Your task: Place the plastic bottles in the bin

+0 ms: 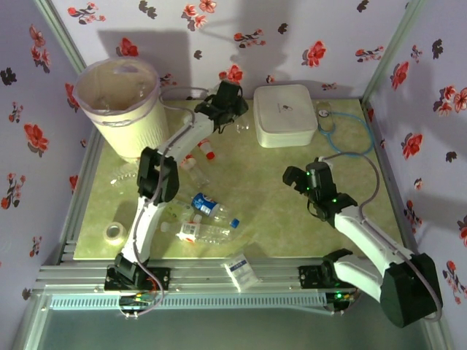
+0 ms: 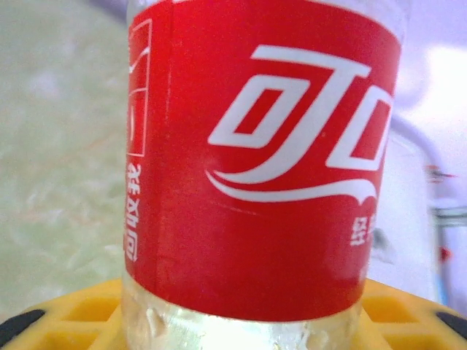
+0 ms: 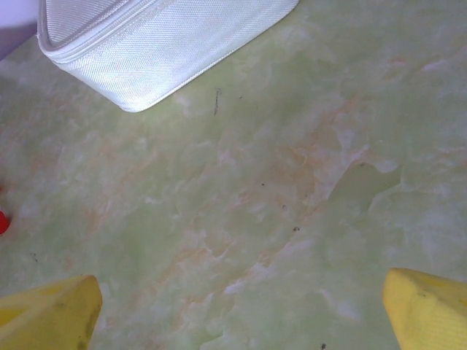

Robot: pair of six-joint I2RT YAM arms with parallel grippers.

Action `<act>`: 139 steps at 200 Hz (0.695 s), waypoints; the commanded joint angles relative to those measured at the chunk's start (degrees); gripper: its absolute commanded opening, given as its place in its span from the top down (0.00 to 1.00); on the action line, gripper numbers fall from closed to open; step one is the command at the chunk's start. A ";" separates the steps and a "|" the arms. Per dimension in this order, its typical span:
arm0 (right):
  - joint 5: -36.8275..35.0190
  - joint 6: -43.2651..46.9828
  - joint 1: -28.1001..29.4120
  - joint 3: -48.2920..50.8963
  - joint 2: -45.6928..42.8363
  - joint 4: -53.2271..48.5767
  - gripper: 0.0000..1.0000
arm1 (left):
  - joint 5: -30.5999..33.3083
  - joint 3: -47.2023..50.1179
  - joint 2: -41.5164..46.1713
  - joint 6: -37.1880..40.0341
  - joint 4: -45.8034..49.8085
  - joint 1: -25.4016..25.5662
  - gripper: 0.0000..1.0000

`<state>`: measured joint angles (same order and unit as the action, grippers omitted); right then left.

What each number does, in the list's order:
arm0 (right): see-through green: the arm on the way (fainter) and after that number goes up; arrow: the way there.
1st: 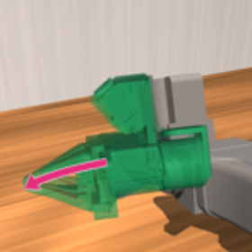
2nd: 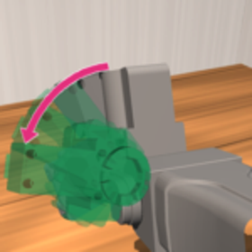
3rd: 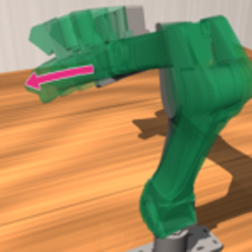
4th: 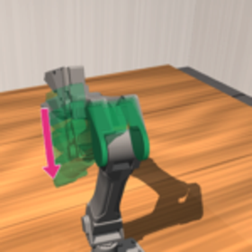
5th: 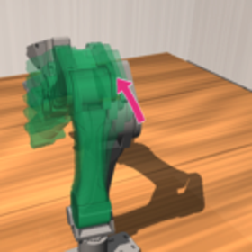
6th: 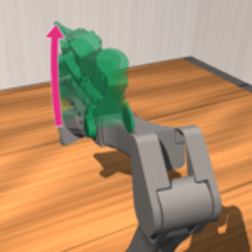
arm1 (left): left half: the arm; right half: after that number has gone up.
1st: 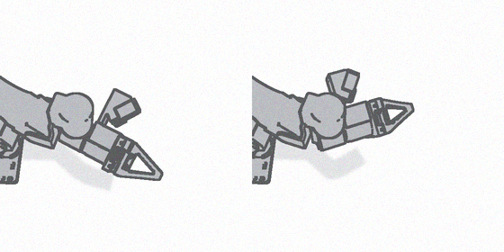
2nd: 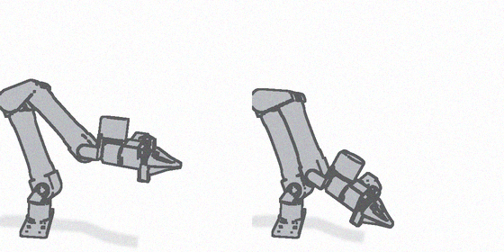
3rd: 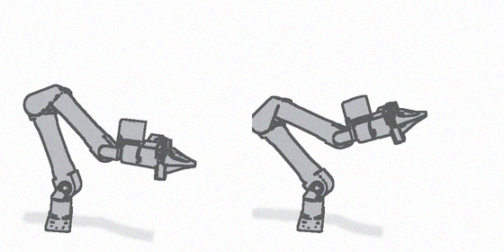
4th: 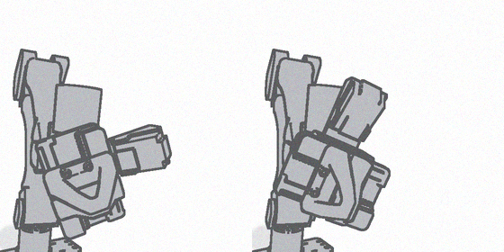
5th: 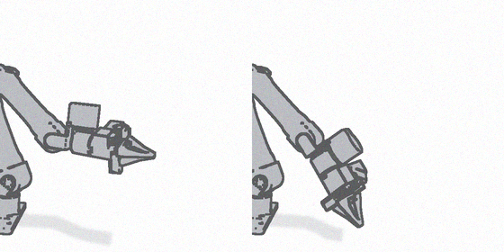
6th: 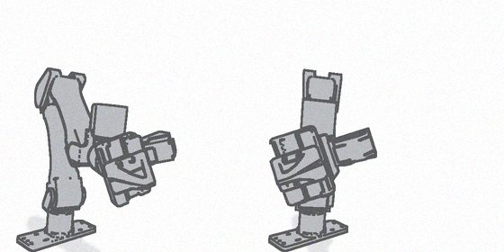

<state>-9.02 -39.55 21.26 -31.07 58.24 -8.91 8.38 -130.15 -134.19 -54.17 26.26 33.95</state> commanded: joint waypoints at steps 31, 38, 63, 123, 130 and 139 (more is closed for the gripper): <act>0.27 -1.72 -0.35 -0.97 0.20 2.63 0.01 | 0.93 -7.76 10.92 21.06 7.17 0.26 0.92; 0.31 -1.51 -0.41 -0.98 0.13 2.79 0.01 | 1.07 -8.75 12.12 23.41 8.38 0.09 0.93; 0.73 -0.58 -0.41 -1.42 0.96 3.45 0.01 | 1.93 -11.90 16.80 30.91 13.20 -1.91 0.97; 4.22 1.27 -0.33 -4.34 6.05 5.60 0.01 | 2.03 -16.28 27.64 41.56 24.90 -20.10 1.00; 4.55 1.61 -0.34 -4.83 6.79 5.65 0.01 | 1.95 -15.83 28.37 42.63 25.84 -22.83 1.00; 4.93 1.88 -0.34 -5.40 7.59 5.62 0.01 | 1.06 -15.39 28.72 44.06 27.88 -26.21 1.00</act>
<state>-5.78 -39.40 21.26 -33.61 63.99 -5.28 9.23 -145.03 -108.55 -16.99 46.83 14.66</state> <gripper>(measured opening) 0.993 0.447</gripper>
